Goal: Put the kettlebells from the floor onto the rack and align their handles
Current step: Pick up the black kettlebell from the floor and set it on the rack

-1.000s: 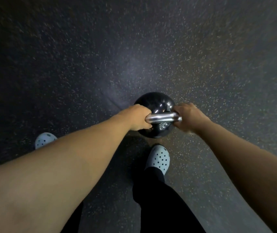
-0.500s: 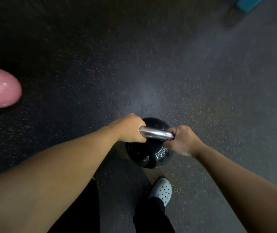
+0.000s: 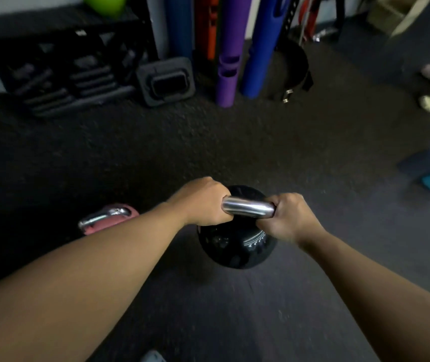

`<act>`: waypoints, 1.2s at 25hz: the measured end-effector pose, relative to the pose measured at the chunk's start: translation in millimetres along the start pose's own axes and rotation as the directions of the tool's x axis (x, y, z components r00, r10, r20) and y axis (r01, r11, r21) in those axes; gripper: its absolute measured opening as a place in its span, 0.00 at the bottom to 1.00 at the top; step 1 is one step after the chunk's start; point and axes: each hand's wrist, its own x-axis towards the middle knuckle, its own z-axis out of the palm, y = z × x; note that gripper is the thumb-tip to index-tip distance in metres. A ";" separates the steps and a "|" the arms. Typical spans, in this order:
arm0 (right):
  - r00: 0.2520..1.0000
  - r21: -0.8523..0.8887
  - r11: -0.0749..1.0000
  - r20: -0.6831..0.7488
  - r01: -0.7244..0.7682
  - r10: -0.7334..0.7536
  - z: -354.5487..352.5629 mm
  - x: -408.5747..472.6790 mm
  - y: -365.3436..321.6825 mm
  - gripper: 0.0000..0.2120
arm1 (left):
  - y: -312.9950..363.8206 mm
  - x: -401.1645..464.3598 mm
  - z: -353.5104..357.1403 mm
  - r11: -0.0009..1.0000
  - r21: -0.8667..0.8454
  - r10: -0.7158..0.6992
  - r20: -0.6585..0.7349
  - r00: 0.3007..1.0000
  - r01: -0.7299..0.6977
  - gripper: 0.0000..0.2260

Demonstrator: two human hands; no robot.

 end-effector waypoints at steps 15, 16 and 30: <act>0.885 -0.016 0.885 0.015 0.465 -0.465 -39.0 437.1 -225.8 0.00 | -256.1 138.4 -309.5 0.940 -0.004 -0.326 -0.304 0.895 0.341 0.08; 0.880 -0.015 0.880 0.021 0.476 -0.475 -39.0 450.7 -235.9 0.01 | -267.3 141.6 -317.3 0.940 0.000 -0.324 -0.306 0.896 0.340 0.08; 0.758 0.031 0.762 0.082 0.647 -0.647 17.6 781.5 -501.4 0.07 | -566.6 211.6 -552.7 0.850 0.104 -0.395 -0.521 0.756 0.516 0.08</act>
